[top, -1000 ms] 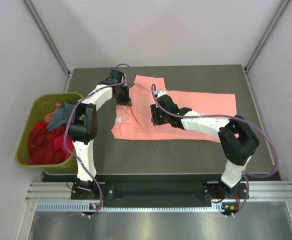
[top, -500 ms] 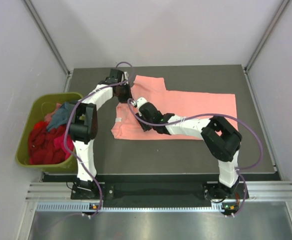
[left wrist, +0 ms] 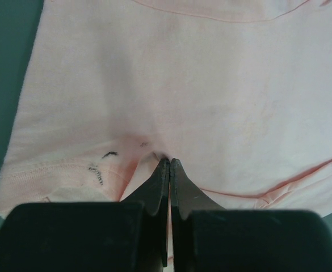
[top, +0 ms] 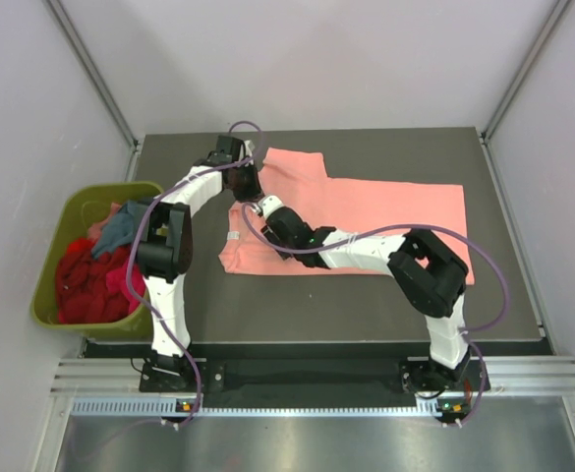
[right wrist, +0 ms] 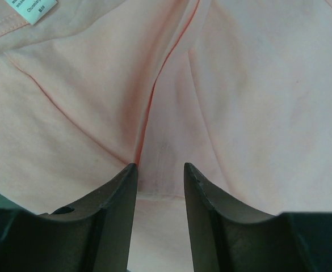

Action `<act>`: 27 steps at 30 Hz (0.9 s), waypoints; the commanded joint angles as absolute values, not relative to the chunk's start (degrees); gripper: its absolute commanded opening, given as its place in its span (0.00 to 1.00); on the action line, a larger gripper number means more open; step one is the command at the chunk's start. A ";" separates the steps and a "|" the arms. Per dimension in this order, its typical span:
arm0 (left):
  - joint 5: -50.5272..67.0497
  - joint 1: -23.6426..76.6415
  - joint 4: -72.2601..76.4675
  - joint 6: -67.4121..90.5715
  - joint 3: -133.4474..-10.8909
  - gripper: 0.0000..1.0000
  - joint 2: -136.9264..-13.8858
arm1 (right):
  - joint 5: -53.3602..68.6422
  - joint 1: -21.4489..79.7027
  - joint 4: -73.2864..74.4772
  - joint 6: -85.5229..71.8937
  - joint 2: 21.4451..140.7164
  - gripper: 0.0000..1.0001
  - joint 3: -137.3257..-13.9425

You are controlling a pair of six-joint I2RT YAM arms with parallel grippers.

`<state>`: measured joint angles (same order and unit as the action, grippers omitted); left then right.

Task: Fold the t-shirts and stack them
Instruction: Fold the tshirt

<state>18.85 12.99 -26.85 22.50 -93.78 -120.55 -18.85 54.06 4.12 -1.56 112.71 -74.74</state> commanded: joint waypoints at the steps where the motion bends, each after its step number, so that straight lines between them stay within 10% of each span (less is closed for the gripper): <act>1: 20.39 12.92 -23.38 22.15 -95.97 0.00 -121.02 | -20.39 55.55 2.11 -0.88 112.85 0.39 -76.73; 13: 20.74 12.83 -23.03 22.50 -95.89 0.00 -121.73 | -25.92 57.13 2.46 -1.05 114.87 0.36 -77.43; 19: 20.48 12.83 -22.94 22.33 -95.89 0.00 -121.73 | -33.21 57.13 1.76 -0.44 114.53 0.02 -76.82; 27: 18.11 12.83 -23.20 21.71 -96.77 0.00 -122.87 | -41.39 55.64 0.53 1.32 113.12 0.00 -76.11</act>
<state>19.40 12.99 -26.04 22.50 -94.30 -122.43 -36.27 56.29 2.61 0.49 114.17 -75.07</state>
